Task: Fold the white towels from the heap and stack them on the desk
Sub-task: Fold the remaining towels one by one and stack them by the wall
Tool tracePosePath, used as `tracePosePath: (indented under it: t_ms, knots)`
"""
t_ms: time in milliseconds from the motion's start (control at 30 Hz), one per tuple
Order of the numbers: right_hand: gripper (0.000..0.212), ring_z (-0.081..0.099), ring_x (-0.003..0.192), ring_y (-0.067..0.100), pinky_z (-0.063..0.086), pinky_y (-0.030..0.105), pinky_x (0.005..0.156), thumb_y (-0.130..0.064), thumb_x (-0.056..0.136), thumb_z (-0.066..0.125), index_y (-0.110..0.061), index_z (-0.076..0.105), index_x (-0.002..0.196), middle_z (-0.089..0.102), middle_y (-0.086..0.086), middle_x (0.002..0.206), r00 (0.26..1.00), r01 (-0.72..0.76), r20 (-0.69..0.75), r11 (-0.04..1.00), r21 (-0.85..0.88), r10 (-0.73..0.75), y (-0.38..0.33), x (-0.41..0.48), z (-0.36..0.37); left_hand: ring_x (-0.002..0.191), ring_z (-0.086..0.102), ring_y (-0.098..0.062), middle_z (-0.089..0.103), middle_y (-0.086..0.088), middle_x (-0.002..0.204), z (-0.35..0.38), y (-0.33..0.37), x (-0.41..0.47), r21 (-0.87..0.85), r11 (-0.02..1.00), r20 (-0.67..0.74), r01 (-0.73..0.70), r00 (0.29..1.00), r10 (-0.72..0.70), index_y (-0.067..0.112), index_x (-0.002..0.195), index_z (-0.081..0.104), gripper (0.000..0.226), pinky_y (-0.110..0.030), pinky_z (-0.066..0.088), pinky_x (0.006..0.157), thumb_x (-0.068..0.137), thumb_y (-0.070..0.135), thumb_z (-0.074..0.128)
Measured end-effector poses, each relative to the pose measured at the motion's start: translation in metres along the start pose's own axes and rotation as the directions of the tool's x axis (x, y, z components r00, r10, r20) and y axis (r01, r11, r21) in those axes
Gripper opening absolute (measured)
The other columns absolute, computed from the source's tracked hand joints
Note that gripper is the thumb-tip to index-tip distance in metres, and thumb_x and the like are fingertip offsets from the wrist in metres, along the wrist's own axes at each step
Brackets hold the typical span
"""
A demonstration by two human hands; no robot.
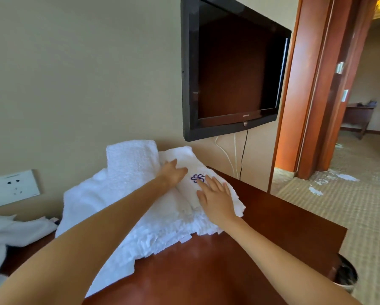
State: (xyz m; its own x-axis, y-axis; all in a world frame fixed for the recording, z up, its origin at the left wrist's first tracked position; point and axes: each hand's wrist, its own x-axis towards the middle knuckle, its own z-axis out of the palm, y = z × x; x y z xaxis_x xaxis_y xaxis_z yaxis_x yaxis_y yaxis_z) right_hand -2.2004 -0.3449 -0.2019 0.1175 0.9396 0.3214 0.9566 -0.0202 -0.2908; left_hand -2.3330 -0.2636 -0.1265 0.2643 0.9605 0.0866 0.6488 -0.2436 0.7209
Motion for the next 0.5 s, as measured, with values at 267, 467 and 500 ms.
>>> tracePosePath:
  t_ms: [267,467,500]
  knots:
    - [0.048,0.034,0.140,0.015,0.030,0.028,0.111,-0.025,0.100,0.049,-0.022,0.040,0.146,0.039,-0.003,0.151,0.996,-0.084,0.062,0.930,0.359,0.066,-0.039,-0.144,0.016,0.149,-0.003,-0.020,0.000,-0.004,0.162,0.017,-0.051,-0.198,0.508,0.748,0.005,-0.427,0.870,0.493,0.020,0.153,0.021,0.063,-0.030,-0.004,0.119,0.096,0.024,0.046]
    - [0.037,0.041,0.135,0.010,0.035,0.024,0.106,-0.017,0.096,0.052,-0.026,0.057,0.132,0.054,-0.009,0.138,0.991,-0.054,0.135,0.900,0.433,-0.006,-0.095,-0.223,0.046,0.149,-0.002,-0.016,0.000,-0.002,0.162,0.005,-0.144,-0.345,0.395,0.912,-0.110,-0.110,0.980,0.166,0.026,0.154,0.011,0.067,-0.026,0.002,0.118,0.097,0.028,0.046]
    - [0.036,0.042,0.134,0.010,0.036,0.023,0.102,-0.017,0.096,0.052,-0.026,0.059,0.130,0.054,-0.010,0.137,0.993,-0.038,0.117,0.905,0.424,-0.013,-0.108,-0.232,0.049,0.149,-0.002,-0.017,0.001,-0.002,0.162,-0.001,-0.159,-0.367,0.386,0.922,-0.141,-0.022,0.987,0.083,0.025,0.154,0.010,0.066,-0.026,0.002,0.118,0.098,0.030,0.045]
